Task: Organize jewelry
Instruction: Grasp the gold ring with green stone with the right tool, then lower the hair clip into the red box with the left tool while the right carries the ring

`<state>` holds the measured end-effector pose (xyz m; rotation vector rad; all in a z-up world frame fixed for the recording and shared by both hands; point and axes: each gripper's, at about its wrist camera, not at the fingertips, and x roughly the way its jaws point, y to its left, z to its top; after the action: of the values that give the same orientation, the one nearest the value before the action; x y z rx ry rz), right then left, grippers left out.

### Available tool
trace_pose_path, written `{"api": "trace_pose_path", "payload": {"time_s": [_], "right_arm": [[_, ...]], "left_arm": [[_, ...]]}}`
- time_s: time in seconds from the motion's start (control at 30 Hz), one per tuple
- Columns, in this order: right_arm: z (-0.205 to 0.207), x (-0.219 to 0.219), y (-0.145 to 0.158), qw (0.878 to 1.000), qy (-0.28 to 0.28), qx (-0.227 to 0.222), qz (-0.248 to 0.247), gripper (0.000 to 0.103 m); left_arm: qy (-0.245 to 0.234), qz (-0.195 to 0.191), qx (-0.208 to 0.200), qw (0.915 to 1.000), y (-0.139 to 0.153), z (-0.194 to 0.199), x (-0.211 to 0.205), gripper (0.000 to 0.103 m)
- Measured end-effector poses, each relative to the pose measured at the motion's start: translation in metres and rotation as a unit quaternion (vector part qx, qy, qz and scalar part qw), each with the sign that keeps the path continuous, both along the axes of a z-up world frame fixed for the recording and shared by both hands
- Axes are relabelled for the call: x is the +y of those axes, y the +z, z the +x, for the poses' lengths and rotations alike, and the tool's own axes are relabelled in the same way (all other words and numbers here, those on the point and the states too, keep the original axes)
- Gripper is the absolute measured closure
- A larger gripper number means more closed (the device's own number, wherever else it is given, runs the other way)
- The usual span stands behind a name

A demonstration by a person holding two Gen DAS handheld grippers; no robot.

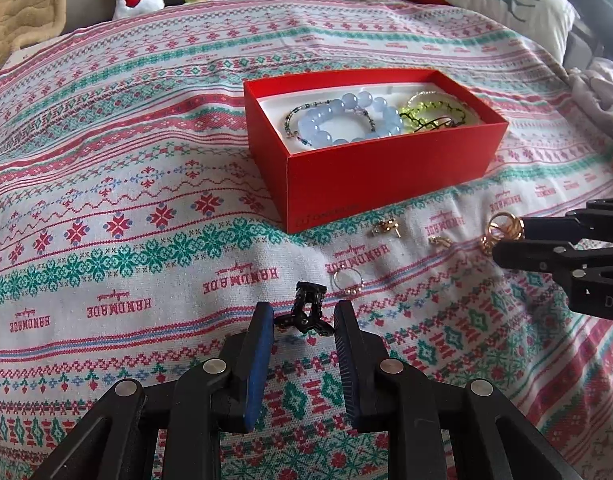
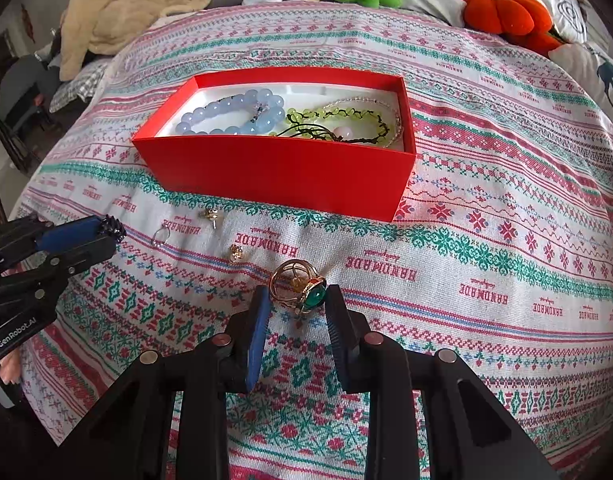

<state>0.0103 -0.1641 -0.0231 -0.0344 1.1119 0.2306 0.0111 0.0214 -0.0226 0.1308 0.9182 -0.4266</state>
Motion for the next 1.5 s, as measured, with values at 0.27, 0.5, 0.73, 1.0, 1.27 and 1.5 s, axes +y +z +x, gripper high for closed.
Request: {"api": "trace_pose_path", "payload": {"time_s": [0.27,0.5,0.73,1.0,1.27,1.5], "right_arm": [[-0.013,-0.004,0.016,1.000,0.005,0.002,0.014,0.073],[-0.012,-0.015,0.041,0.999,-0.007,-0.007,0.039,0.073],[-0.001,-0.029,0.056,0.998,-0.034,-0.005,0.056,0.073],[0.019,-0.025,0.060,0.997,-0.050,-0.001,0.065,0.073],[0.050,-0.030,0.064,0.992,-0.088,-0.008,0.087,0.073],[0.073,-0.028,0.057,0.991,-0.100,-0.010,0.094,0.073]], "left_arm": [[-0.006,-0.001,0.000,1.0000,0.005,-0.003,-0.005,0.078],[-0.002,-0.013,-0.001,0.9999,0.019,-0.002,-0.005,0.078],[0.001,-0.023,-0.006,0.9997,0.032,0.006,-0.008,0.078],[0.008,-0.038,-0.016,0.9991,0.048,0.027,-0.018,0.078],[0.018,-0.062,-0.012,0.9978,0.052,0.056,-0.037,0.078],[0.021,-0.072,0.003,0.9972,0.043,0.081,-0.052,0.077]]}}
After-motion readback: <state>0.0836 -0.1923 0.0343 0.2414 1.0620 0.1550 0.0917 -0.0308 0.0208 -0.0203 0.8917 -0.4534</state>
